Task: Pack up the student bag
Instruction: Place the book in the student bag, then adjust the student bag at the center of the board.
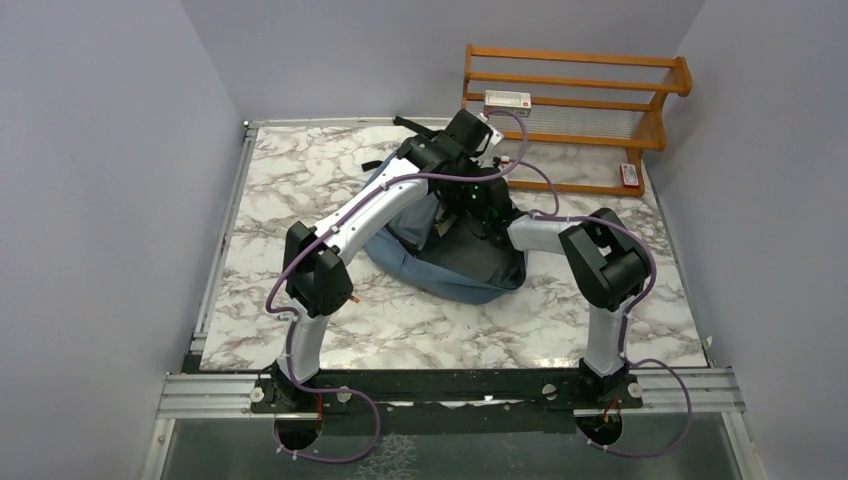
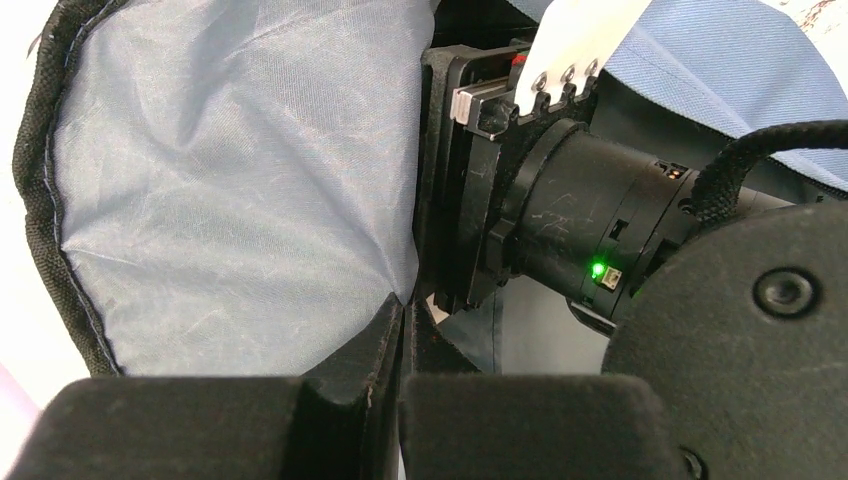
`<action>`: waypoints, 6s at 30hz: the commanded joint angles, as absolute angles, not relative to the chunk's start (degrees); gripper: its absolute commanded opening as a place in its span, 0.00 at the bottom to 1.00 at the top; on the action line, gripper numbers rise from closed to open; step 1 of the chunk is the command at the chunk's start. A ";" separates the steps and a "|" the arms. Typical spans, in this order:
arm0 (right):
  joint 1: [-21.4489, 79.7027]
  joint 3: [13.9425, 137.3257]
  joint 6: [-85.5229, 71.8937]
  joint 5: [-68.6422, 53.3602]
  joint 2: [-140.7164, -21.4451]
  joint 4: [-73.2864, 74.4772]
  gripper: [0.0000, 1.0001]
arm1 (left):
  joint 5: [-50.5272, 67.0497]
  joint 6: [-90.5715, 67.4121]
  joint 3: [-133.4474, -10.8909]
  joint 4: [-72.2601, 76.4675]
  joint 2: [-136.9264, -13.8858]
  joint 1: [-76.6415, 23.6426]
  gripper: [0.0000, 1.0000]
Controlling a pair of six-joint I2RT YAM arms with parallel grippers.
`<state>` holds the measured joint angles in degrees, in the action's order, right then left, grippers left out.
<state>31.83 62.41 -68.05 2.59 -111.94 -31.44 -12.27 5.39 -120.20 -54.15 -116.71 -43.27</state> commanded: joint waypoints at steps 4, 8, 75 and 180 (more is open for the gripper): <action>31.96 62.05 -64.86 7.43 -110.94 -29.14 0.49 | -13.85 5.01 -120.78 -53.17 -116.15 -44.03 0.00; 31.92 60.86 -62.21 8.40 -108.54 -26.98 0.62 | -14.17 5.01 -120.60 -53.15 -116.83 -44.03 0.00; 31.88 47.91 -21.08 2.20 -59.28 12.03 0.93 | -7.21 -37.06 -55.15 -30.40 -66.92 -2.84 0.99; 31.90 52.79 -31.86 23.52 -47.52 22.02 0.90 | 37.28 -14.66 -64.07 3.94 -90.24 -40.99 0.51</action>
<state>31.86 52.36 -30.98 21.61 -47.94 20.75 35.62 -15.46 -64.16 1.02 -91.29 -41.58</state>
